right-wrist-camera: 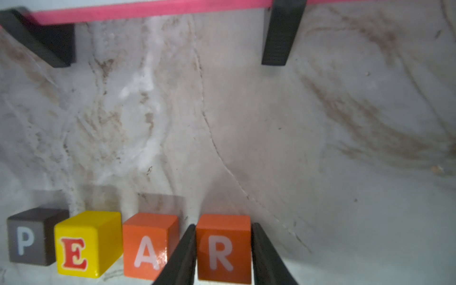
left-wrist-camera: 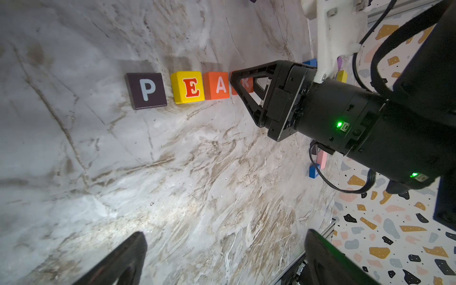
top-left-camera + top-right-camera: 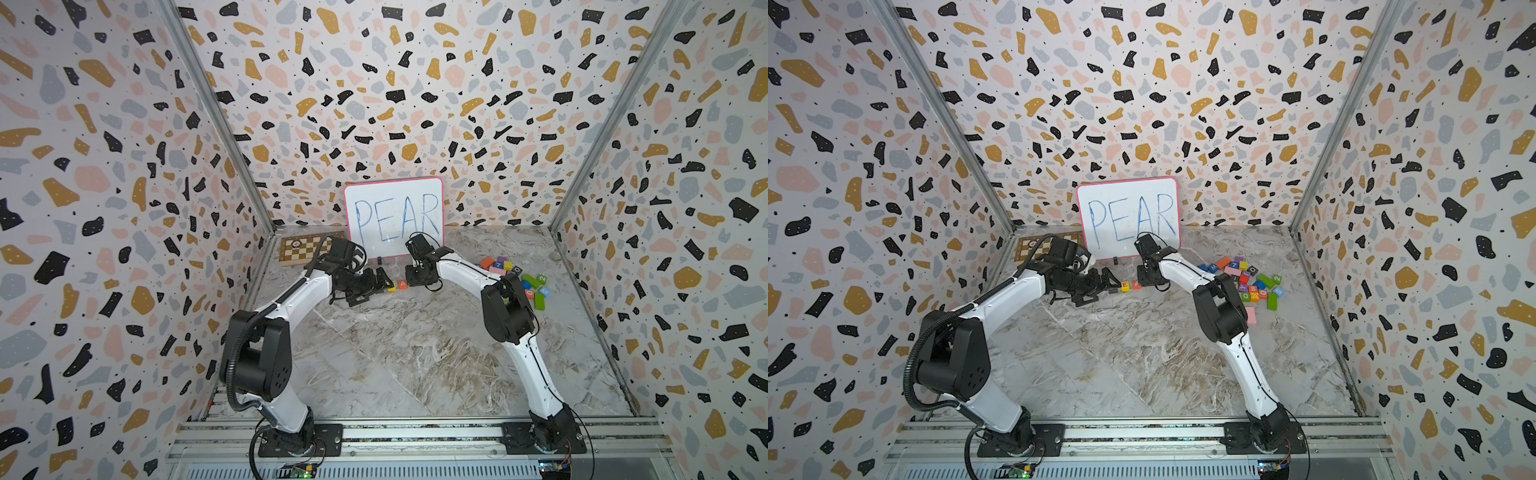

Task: Spell the uppercase word “pear” with letter blocks
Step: Place the letter block at the center of the board.

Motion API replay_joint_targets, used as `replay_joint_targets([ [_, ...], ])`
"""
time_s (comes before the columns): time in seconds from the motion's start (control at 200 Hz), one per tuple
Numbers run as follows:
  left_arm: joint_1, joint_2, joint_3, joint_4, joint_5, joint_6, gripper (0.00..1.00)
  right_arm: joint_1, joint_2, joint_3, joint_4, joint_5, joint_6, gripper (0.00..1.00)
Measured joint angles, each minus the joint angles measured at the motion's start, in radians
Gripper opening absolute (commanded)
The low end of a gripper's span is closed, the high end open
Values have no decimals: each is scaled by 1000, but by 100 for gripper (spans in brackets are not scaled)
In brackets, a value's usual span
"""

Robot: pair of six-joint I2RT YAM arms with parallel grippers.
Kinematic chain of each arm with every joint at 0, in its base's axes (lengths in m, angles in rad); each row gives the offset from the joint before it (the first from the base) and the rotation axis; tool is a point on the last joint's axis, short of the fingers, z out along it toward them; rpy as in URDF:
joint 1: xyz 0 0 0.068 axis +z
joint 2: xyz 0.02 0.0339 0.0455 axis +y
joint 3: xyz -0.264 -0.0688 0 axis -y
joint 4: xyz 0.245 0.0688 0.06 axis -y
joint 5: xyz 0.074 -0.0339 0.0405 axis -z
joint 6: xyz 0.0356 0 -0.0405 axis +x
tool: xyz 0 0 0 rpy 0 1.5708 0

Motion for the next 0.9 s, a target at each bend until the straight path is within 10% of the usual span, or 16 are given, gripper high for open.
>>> replay_joint_targets([
  [0.901, 0, -1, -8, 8, 4, -1, 99, 0, 0, 0, 1, 0, 24, 38],
])
